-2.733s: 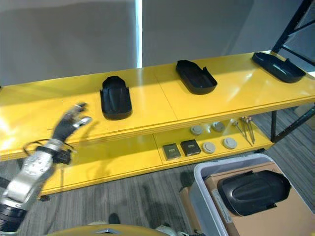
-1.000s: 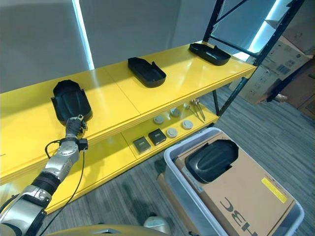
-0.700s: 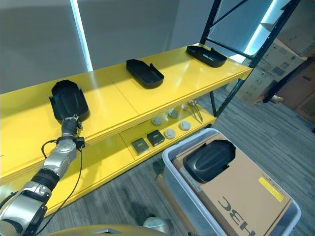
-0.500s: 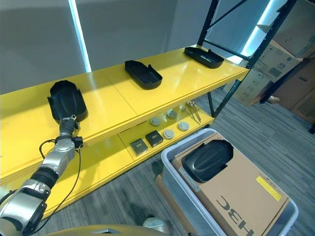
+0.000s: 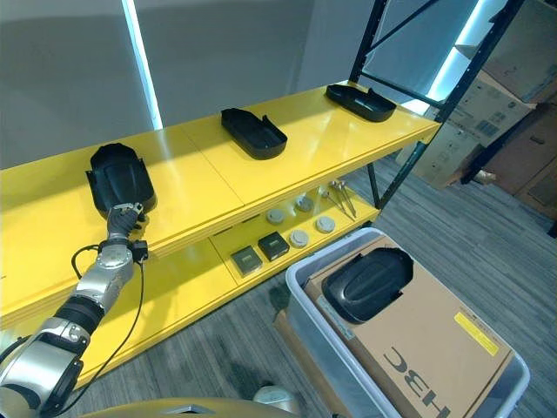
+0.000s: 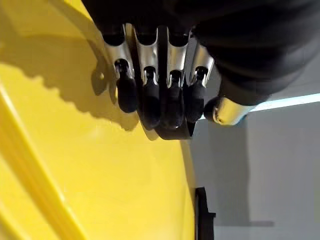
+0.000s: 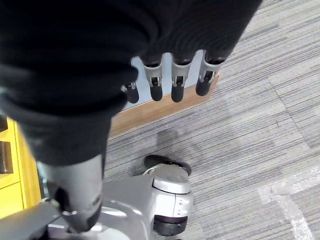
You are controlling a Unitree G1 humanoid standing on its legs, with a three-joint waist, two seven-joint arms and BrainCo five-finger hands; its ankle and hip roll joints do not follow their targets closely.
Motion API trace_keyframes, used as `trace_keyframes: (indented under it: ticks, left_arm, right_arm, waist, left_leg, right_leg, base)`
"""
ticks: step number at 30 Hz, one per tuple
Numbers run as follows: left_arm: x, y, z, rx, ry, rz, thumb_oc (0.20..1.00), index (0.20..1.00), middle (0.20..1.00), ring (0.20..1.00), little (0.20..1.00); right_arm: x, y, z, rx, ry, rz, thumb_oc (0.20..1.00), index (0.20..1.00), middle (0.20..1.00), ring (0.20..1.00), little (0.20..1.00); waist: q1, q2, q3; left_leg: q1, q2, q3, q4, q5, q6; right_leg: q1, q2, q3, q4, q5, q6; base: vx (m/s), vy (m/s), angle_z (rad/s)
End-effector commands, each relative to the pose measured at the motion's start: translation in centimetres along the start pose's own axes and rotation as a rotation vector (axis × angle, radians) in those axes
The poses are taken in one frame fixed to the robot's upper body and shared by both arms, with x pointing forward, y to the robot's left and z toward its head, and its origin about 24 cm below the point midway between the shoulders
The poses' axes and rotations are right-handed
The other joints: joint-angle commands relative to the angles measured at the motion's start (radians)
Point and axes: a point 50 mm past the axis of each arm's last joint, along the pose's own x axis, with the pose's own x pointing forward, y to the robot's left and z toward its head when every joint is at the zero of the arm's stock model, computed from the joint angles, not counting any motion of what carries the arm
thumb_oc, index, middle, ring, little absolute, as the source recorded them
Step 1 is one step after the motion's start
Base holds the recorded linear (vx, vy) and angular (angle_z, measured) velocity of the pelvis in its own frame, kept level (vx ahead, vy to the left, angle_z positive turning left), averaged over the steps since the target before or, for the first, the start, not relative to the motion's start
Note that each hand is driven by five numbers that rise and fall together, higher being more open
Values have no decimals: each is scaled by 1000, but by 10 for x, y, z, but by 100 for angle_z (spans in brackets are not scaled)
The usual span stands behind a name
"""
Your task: Move parts from the plastic box to the shelf.
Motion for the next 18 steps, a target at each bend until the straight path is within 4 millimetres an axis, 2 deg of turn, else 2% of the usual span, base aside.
trace_keyframes:
  ticks: [1,3,6,8,14,17,18]
  left_arm:
    - [-3,-7,53,-104,-263,-121,1000,1000,1000,1000,1000]
    - [-26,-7,71,-125,-345,-239,1000,1000,1000,1000,1000]
    - [-50,4,76,-163,-380,-339,1000,1000,1000,1000,1000]
    - [-58,10,72,-208,-359,-361,1000,1000,1000,1000,1000]
    - [-87,23,54,-139,-319,-537,1000,1000,1000,1000,1000]
    - [-100,22,50,-137,-311,-666,1000,1000,1000,1000,1000]
    - [-100,22,50,-136,-311,-666,1000,1000,1000,1000,1000]
  right_arm:
    - [1,-10,0,-24,0,-20,1000,1000,1000,1000,1000]
    - [2,-11,3,16,-2,-34,1000,1000,1000,1000,1000]
    - [2,-11,6,45,0,-53,1000,1000,1000,1000,1000]
    - [2,-12,5,56,3,-63,1000,1000,1000,1000,1000]
    - [2,-14,5,197,11,-127,1000,1000,1000,1000,1000]
    - [0,-5,0,328,29,-171,1000,1000,1000,1000,1000]
    - [0,-5,0,328,30,-171,1000,1000,1000,1000,1000]
  waist:
    - [26,17,3]
    - [61,24,10]
    - [100,32,15]
    - [115,34,15]
    - [167,50,23]
    - [170,52,35]
    - [170,52,35]
  left_leg:
    - [-13,45,-142,122,-126,-7]
    - [-18,36,-162,122,-130,-5]
    - [-26,22,-187,126,-135,-1]
    - [-32,14,-201,129,-137,2]
    - [-45,-31,-248,116,-136,29]
    - [-33,-68,-217,95,-149,50]
    - [-32,-68,-216,95,-149,50]
  right_leg:
    - [-35,-18,-1,35,-29,60]
    - [-28,-26,-17,34,-26,58]
    - [-20,-36,-32,34,-23,58]
    - [-19,-42,-37,37,-21,60]
    - [-37,-81,-46,81,-8,81]
    - [-93,-141,-80,98,81,132]
    - [-93,-141,-80,98,81,132]
  base:
    - [-127,55,4]
    - [-145,70,6]
    - [-151,91,22]
    - [-122,86,17]
    - [-134,125,22]
    - [-122,65,3]
    - [-154,6,-14]
